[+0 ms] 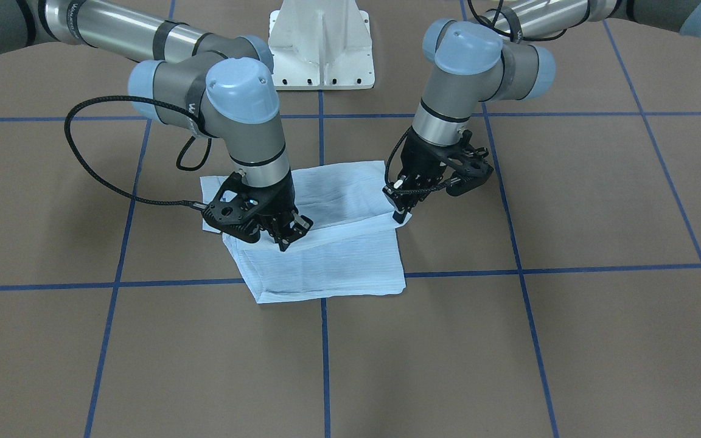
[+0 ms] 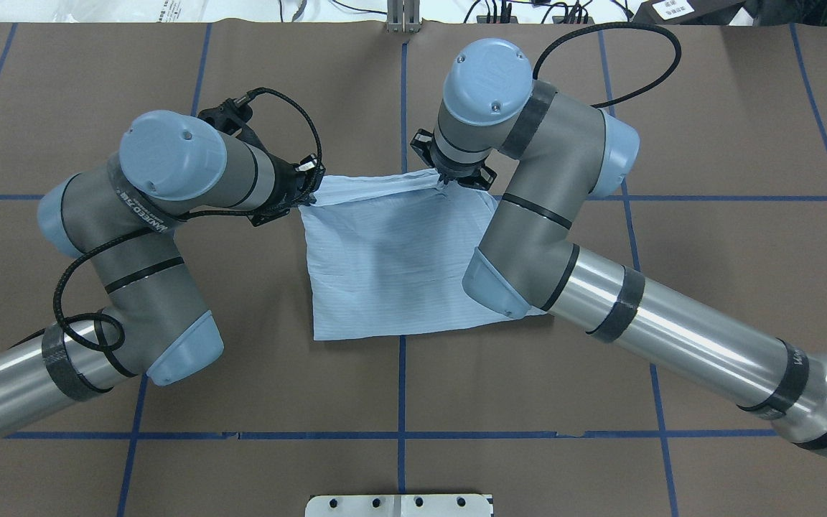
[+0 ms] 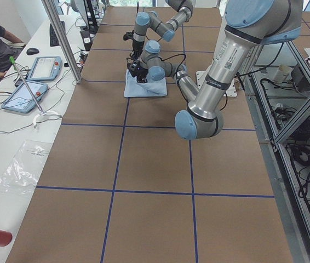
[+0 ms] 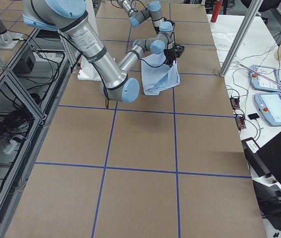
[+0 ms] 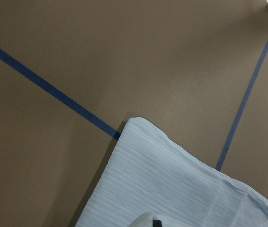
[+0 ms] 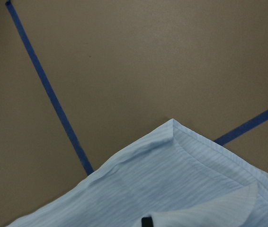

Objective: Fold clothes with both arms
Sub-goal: 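Carry the near edge over the shirt to its far end with both grippers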

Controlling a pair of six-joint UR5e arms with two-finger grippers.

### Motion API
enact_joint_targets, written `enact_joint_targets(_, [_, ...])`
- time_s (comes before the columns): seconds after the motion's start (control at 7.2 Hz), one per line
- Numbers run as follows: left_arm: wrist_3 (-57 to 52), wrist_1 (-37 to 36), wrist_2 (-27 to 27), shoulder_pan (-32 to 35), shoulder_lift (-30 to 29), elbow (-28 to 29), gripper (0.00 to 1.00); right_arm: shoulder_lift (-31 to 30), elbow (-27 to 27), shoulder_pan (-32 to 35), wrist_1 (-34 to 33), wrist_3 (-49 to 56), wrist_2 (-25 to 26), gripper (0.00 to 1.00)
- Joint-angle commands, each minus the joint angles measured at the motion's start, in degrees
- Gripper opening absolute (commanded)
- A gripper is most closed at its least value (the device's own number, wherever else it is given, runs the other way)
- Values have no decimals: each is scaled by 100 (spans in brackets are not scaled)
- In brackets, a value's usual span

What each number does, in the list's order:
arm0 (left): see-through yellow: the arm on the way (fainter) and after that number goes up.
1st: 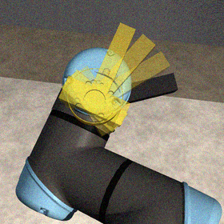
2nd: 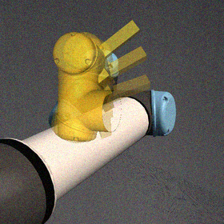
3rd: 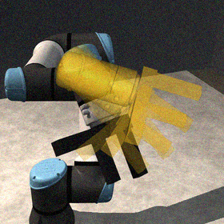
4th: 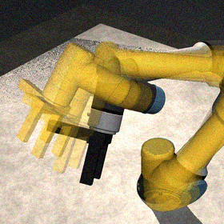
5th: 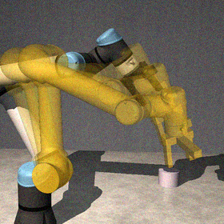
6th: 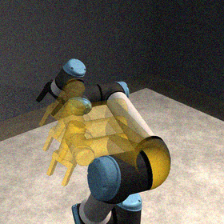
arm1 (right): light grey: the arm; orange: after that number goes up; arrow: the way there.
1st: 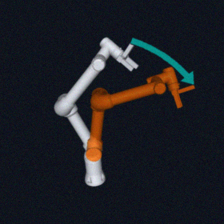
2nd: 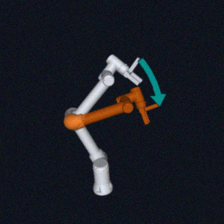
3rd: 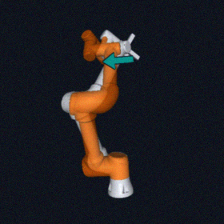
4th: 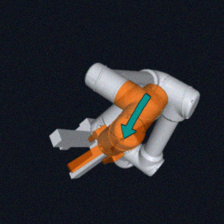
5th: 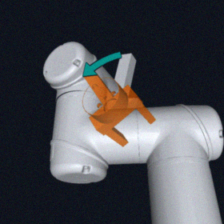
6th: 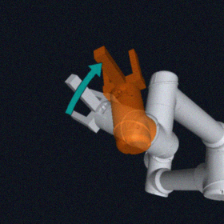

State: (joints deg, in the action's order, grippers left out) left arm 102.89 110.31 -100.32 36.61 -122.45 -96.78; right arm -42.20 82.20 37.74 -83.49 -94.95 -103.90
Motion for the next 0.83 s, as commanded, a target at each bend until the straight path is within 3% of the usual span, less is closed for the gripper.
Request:
enact_joint_targets(0.0, [-15, 471, 3, 13, -155, 542, 0, 230, -685, 5, 357, 56, 2, 0])
enact_joint_targets(0.42, [-23, 799, 12, 22, -367, 1150, 0, 239, -836, 5, 474, 56, -7, 0])
enact_joint_targets(0.69, [-58, 790, 12, 92, -367, 1213, 0, 239, -959, 5, 509, 56, 2, 0])
